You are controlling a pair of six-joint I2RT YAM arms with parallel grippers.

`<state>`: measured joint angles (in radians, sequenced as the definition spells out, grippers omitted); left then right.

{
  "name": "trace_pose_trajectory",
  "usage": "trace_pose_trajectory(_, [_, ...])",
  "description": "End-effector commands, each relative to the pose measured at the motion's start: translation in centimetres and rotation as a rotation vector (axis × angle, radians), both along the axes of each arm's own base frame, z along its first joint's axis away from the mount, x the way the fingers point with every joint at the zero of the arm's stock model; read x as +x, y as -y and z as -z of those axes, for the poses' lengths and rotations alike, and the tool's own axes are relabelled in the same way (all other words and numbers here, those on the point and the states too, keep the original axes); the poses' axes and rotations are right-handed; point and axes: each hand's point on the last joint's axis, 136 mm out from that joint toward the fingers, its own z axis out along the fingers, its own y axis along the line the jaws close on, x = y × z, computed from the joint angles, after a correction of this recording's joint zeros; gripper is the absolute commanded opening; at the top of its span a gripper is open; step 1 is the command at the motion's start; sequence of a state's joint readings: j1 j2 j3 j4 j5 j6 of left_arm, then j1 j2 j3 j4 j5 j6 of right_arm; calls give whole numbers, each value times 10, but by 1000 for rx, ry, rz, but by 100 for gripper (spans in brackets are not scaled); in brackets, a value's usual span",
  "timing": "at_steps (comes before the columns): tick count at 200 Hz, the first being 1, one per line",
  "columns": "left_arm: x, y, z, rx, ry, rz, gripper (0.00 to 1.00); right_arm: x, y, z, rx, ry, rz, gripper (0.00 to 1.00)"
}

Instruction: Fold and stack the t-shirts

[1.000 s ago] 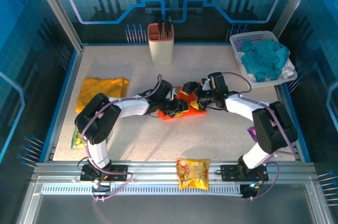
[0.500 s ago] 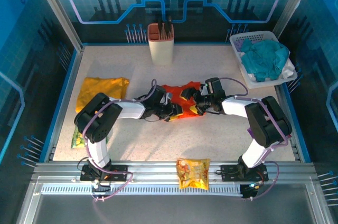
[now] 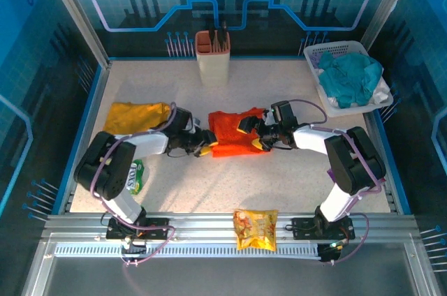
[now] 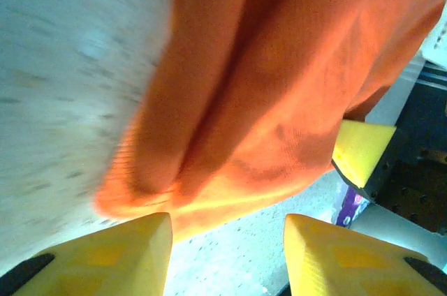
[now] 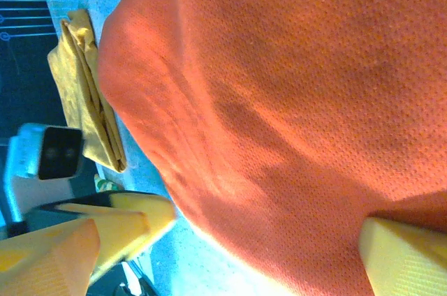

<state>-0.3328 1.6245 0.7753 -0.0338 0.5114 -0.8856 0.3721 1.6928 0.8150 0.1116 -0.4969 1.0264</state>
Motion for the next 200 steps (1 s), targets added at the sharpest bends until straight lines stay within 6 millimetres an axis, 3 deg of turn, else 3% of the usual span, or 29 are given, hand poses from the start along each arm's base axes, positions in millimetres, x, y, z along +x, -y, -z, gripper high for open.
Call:
trace_pose_trajectory(1, [-7,-35,-17,155,11,40,47,-4,6,-1,-55,-2,-20,97])
trace_pose_trajectory(17, [-3,-53,-27,244,43,43,50,-1,1,-13,-49,27,-44,96])
trace_pose_trajectory(25, [-1,-56,-29,272,66,68,52,-4,0,-15,-58,33,-61,97])
trace_pose_trajectory(38, [1,-58,-30,305,67,105,58,4,-5,-34,-58,82,-77,97])
trace_pose_trajectory(96, [21,-38,-11,356,56,157,66,4,-7,-61,-72,143,-116,98])
trace_pose_trajectory(155, [49,-2,2,367,52,185,68,-1,1,-60,-71,136,-114,98])
trace_pose_trajectory(200, [56,7,19,417,4,192,65,-3,5,-56,-34,123,-102,98])
